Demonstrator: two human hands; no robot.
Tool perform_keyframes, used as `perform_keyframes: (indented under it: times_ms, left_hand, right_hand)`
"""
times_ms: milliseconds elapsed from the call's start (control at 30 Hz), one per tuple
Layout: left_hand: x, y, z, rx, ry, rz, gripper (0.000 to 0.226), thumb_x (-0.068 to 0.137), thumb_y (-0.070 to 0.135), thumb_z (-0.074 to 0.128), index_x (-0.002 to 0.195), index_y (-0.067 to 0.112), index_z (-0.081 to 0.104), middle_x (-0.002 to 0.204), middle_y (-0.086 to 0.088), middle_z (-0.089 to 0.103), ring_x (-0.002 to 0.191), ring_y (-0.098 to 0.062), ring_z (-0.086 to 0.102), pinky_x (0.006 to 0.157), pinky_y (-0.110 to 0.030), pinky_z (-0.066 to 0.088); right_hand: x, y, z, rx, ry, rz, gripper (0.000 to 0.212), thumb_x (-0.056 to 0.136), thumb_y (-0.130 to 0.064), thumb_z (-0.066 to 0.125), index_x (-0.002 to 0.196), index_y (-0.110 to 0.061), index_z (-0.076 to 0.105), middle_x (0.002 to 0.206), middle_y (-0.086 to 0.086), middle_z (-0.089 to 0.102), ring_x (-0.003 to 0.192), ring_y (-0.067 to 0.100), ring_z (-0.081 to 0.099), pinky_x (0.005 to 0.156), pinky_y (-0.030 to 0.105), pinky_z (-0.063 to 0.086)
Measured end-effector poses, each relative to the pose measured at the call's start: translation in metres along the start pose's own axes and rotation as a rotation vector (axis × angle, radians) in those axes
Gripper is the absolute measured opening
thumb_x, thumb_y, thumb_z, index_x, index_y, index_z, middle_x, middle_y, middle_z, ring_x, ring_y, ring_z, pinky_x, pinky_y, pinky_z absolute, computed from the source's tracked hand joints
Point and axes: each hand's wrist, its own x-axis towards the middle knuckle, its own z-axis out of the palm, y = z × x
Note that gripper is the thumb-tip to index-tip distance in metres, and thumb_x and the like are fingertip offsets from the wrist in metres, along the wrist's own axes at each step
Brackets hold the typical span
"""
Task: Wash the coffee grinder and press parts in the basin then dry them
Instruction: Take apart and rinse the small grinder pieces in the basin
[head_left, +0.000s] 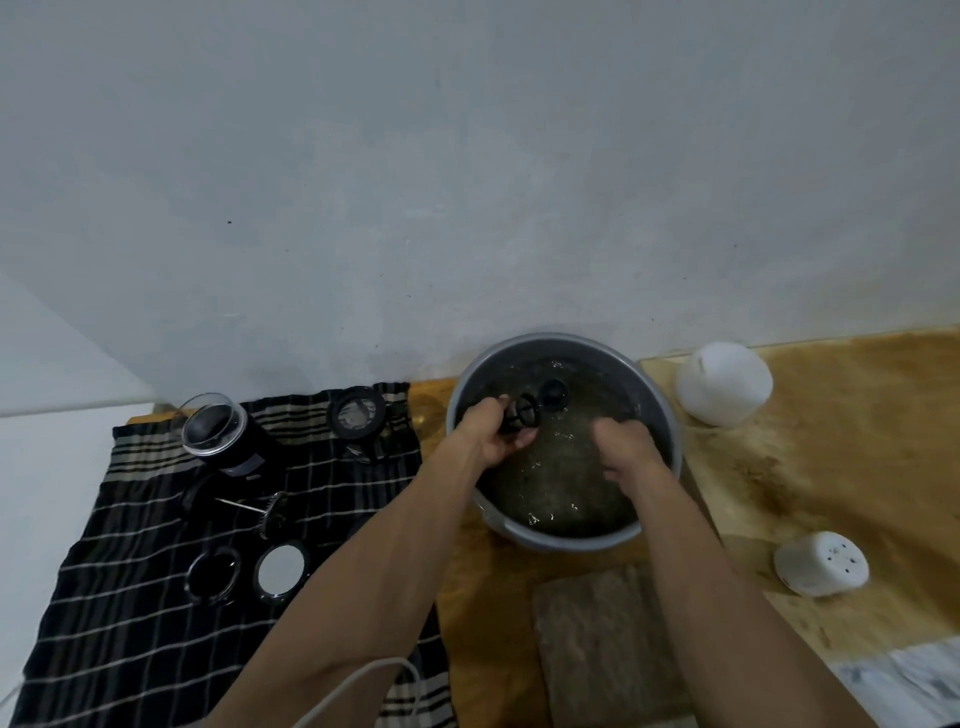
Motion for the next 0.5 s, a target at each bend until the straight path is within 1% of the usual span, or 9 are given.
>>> perform_keyframes:
  times_ms: [67,100,167,233,267,333,367,433,500]
  left_hand:
    - [0.002,0.002,-0.003,-0.004,0.007,0.019,0.011,0.11,0.018,0.047,0.112,0.013,0.056,0.105,-0.015,0.062,0.091,-0.028,0.061,0.065,-0.036,0.055]
    - [0.002,0.002,-0.004,-0.005,0.013,0.02,0.01,0.109,0.019,0.049,0.113,0.014,0.056,0.108,-0.014,0.062,0.093,-0.028,0.061,0.065,-0.036,0.055]
    - [0.003,-0.001,-0.004,0.012,0.028,0.031,0.013,0.108,0.021,0.052,0.117,0.013,0.057,0.116,-0.017,0.063,0.095,-0.029,0.063,0.064,-0.037,0.057]
    - [0.007,-0.003,-0.005,0.018,0.027,0.035,0.02,0.107,0.022,0.053,0.123,0.01,0.058,0.119,-0.019,0.065,0.095,-0.031,0.066,0.065,-0.038,0.06]
    - [0.006,-0.004,-0.005,0.013,0.019,0.035,0.022,0.108,0.021,0.053,0.125,0.008,0.058,0.116,-0.02,0.066,0.094,-0.031,0.067,0.066,-0.038,0.061]
    - [0.002,-0.005,-0.003,0.0,-0.012,0.017,0.022,0.108,0.02,0.052,0.125,0.006,0.057,0.11,-0.02,0.067,0.089,-0.03,0.069,0.059,-0.035,0.062]
    - [0.0,-0.006,-0.003,-0.002,-0.022,0.01,0.021,0.107,0.019,0.052,0.124,0.007,0.057,0.11,-0.02,0.067,0.088,-0.03,0.069,0.055,-0.034,0.061]
    - [-0.006,-0.004,0.0,0.028,-0.018,0.018,0.024,0.105,0.02,0.058,0.125,0.007,0.058,0.113,-0.021,0.067,0.092,-0.031,0.07,0.054,-0.034,0.06]
    - [-0.005,-0.002,0.003,0.072,-0.032,0.063,0.028,0.101,0.018,0.064,0.125,0.005,0.061,0.112,-0.02,0.069,0.093,-0.031,0.07,0.057,-0.035,0.061]
  right_hand:
    - [0.0,0.011,0.002,0.095,-0.004,0.108,0.015,0.096,-0.016,0.053,0.107,-0.008,0.059,0.1,0.01,0.061,0.09,0.024,0.057,0.097,0.042,0.048]
    - [-0.001,0.014,0.003,0.216,-0.046,0.162,0.018,0.097,-0.015,0.054,0.112,-0.007,0.061,0.107,0.013,0.063,0.096,0.026,0.06,0.102,0.044,0.048]
    - [-0.004,0.014,0.005,0.497,-0.192,0.182,0.024,0.099,-0.011,0.052,0.117,0.0,0.064,0.115,0.021,0.069,0.107,0.031,0.066,0.101,0.044,0.052]
    - [-0.008,0.003,0.004,0.638,-0.35,0.087,0.028,0.101,-0.007,0.048,0.119,0.005,0.065,0.117,0.024,0.072,0.112,0.033,0.07,0.1,0.042,0.054]
    - [-0.007,-0.003,0.005,0.63,-0.399,0.025,0.028,0.101,-0.004,0.047,0.119,0.006,0.066,0.116,0.022,0.073,0.112,0.032,0.071,0.101,0.041,0.054]
    - [-0.01,-0.015,0.006,0.459,-0.402,-0.072,0.03,0.098,0.003,0.046,0.117,0.003,0.068,0.116,0.019,0.074,0.11,0.028,0.072,0.1,0.04,0.056]
    - [-0.01,-0.019,0.007,0.343,-0.358,-0.107,0.03,0.096,0.005,0.046,0.116,0.0,0.069,0.115,0.018,0.074,0.107,0.026,0.073,0.097,0.038,0.057]
    - [-0.006,-0.021,0.006,0.174,-0.213,-0.147,0.028,0.097,0.003,0.049,0.115,-0.004,0.069,0.11,0.015,0.074,0.101,0.025,0.074,0.089,0.036,0.061]
    - [-0.003,-0.018,0.004,0.152,-0.103,-0.128,0.021,0.099,-0.004,0.053,0.115,-0.006,0.067,0.105,0.014,0.073,0.097,0.026,0.073,0.082,0.035,0.062]
